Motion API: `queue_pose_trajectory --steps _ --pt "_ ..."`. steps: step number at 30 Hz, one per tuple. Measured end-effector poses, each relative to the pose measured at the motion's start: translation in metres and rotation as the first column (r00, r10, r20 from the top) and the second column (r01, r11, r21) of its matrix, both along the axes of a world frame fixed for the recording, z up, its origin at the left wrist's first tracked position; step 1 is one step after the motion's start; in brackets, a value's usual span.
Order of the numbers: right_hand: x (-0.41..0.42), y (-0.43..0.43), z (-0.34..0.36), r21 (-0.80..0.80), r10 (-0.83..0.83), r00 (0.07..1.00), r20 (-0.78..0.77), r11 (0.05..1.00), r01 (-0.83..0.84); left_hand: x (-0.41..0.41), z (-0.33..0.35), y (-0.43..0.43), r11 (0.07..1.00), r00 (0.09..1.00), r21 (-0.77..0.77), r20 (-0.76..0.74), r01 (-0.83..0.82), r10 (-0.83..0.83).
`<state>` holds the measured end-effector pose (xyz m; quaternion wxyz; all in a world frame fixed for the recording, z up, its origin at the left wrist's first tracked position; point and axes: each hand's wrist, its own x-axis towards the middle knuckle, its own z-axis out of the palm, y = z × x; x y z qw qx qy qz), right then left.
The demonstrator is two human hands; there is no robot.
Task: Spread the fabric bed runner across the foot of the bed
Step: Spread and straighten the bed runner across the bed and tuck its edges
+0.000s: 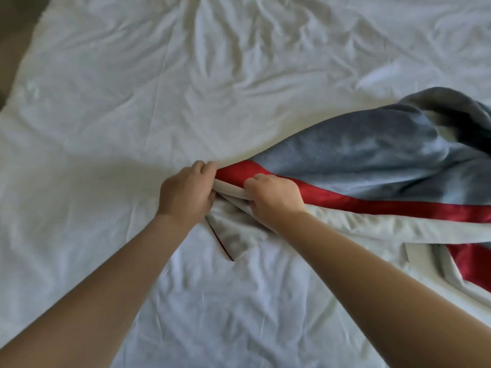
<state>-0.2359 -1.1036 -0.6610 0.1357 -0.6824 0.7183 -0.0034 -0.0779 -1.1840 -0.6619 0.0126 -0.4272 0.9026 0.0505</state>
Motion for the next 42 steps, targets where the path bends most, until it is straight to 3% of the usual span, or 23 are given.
queue_pose_trajectory --steps 4,7,13,16,21,30,33,37,42 --pt "-0.020 0.006 -0.003 -0.012 0.020 1.000 0.003 1.000 -0.020 -0.005 -0.017 0.023 0.959 0.943 0.091 -0.180 -0.268 0.281" --pt "-0.030 0.002 -0.003 0.012 0.048 0.999 -0.020 0.999 -0.048 -0.015 -0.021 0.038 0.838 0.811 0.247 -0.228 -0.487 0.539" --pt "-0.023 -0.019 -0.009 0.013 0.187 0.981 0.054 0.982 -0.188 -0.031 -0.026 0.044 0.609 0.480 0.552 -0.377 -0.570 0.792" --pt "-0.015 -0.027 -0.013 0.005 0.226 0.971 0.074 0.974 -0.227 -0.029 -0.033 0.046 0.628 0.562 0.555 -0.313 -0.545 0.765" --pt "-0.002 -0.034 -0.024 0.062 0.263 0.965 -0.005 0.963 -0.262 -0.016 -0.047 0.037 0.790 0.727 0.326 -0.317 -0.519 0.609" --pt "0.028 -0.070 -0.011 0.144 -0.032 0.998 -0.058 0.989 0.040 0.029 -0.038 -0.017 0.850 0.801 0.343 -0.320 -0.400 0.506" --pt "0.042 -0.076 -0.007 0.077 -0.148 0.989 -0.028 0.986 0.150 0.056 -0.024 -0.037 0.900 0.860 0.316 -0.318 -0.301 0.399" --pt "0.080 -0.090 0.007 -0.040 -0.194 0.981 0.013 0.980 0.195 0.095 0.001 -0.075 0.982 0.963 0.137 -0.221 -0.129 0.157" --pt "0.143 -0.125 0.032 -0.157 -0.192 0.978 0.082 0.967 0.203 0.154 0.044 -0.138 0.996 0.994 -0.077 -0.109 -0.032 0.024"
